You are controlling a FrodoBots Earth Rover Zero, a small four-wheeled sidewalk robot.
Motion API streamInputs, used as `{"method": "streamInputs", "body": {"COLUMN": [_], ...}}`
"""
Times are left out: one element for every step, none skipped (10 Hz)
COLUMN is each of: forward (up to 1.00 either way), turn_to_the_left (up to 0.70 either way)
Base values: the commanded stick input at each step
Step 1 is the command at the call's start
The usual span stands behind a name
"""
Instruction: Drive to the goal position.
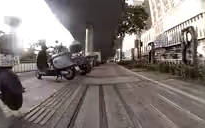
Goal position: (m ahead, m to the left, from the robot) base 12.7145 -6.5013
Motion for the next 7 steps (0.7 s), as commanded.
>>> {"method": "streamInputs", "body": {"forward": [0.7,0.7,0.7,0.7,0.7,0.7,0.7], "turn_to_the_left": [0.01,0.01,0.01,0.01,0.0,0.0,-0.07]}}
